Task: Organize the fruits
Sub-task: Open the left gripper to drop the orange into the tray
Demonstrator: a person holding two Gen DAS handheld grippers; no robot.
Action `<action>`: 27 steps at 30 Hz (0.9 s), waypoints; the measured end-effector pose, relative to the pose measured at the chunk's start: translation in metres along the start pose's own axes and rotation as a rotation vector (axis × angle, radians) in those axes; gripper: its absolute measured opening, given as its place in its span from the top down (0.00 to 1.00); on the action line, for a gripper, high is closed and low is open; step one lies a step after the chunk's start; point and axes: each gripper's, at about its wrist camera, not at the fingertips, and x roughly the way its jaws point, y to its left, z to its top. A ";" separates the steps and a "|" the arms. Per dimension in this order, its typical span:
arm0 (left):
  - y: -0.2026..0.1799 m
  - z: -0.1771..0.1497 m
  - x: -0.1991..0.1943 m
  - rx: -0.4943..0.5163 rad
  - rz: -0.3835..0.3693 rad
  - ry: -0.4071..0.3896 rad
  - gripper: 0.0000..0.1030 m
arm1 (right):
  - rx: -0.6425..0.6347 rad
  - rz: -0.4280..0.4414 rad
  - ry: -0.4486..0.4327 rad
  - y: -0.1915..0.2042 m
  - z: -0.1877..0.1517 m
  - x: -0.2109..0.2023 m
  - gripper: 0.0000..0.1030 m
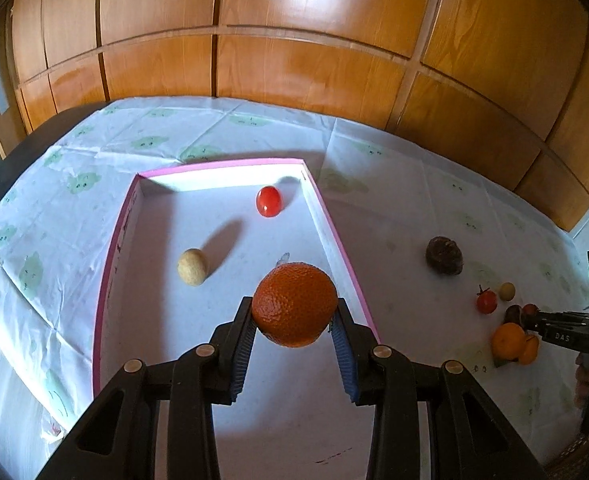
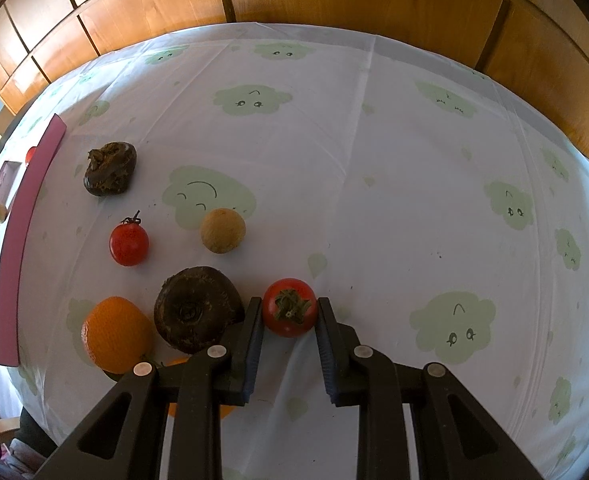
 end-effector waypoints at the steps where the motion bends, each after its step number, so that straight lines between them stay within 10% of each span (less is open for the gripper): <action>1: 0.000 0.000 0.002 0.000 -0.001 0.004 0.63 | -0.002 -0.002 0.000 0.000 0.000 0.000 0.75; 12: 0.019 0.017 0.035 -0.088 -0.049 0.105 0.63 | -0.004 -0.004 0.003 0.002 0.001 -0.001 0.75; 27: 0.025 0.038 0.032 -0.056 0.024 0.015 0.51 | -0.004 -0.005 0.003 -0.001 0.001 0.001 0.75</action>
